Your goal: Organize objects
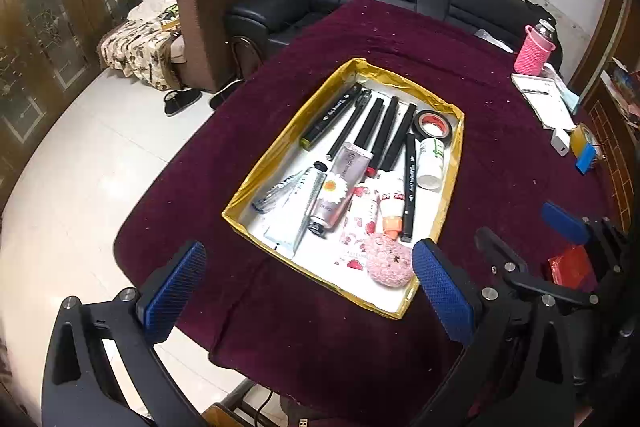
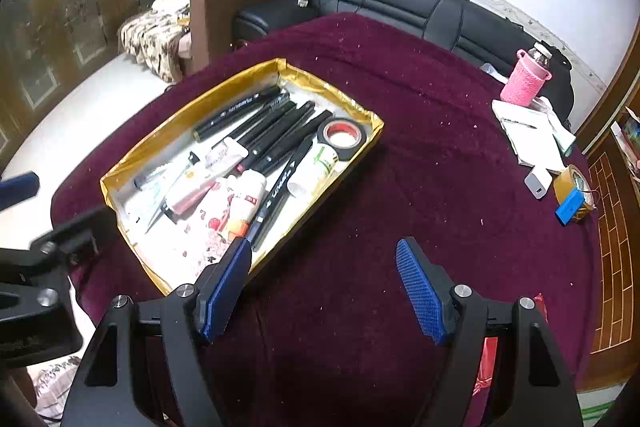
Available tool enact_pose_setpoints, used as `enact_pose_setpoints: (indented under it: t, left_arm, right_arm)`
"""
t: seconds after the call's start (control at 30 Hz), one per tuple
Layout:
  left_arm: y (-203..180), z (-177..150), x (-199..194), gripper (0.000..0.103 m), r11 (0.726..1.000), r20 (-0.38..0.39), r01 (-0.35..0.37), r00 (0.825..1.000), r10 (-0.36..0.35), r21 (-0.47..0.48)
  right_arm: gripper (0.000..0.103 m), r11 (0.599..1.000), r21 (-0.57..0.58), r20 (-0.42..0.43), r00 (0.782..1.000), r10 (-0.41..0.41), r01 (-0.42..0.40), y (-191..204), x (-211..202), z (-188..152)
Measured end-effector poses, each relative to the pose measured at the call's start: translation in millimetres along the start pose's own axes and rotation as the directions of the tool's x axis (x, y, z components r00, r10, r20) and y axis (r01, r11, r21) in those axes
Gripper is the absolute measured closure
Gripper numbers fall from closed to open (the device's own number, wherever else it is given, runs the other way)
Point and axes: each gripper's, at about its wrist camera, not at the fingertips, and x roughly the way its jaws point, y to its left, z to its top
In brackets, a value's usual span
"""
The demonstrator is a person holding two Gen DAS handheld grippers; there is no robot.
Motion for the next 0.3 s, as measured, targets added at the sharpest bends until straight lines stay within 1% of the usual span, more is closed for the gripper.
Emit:
enact_pose_setpoints:
  t: [0.07, 0.17, 0.3]
  left_arm:
    - [0.2, 1.5, -0.7, 0.000, 0.999, 0.007, -0.036, 0.999, 0.036, 0.011]
    - [-1.0, 3.7, 0.4, 0.000, 0.998, -0.011, -0.056, 0.998, 0.056, 0.028]
    - [-3.3, 7.9, 2.1, 0.000, 0.997, -0.034, -0.065, 0.997, 0.066, 0.033]
  right_arm:
    - [0.033, 1.000, -0.004, -0.011, 1.000, 0.000, 0.000, 1.5, 2.8, -0.2]
    - [0.033, 1.000, -0.022, -0.024, 1.000, -0.001, 0.000, 5.6, 6.0, -0.9]
    - [0.033, 1.000, -0.022, -0.033, 0.999, 0.009, -0.010, 5.5, 8.1, -1.0]
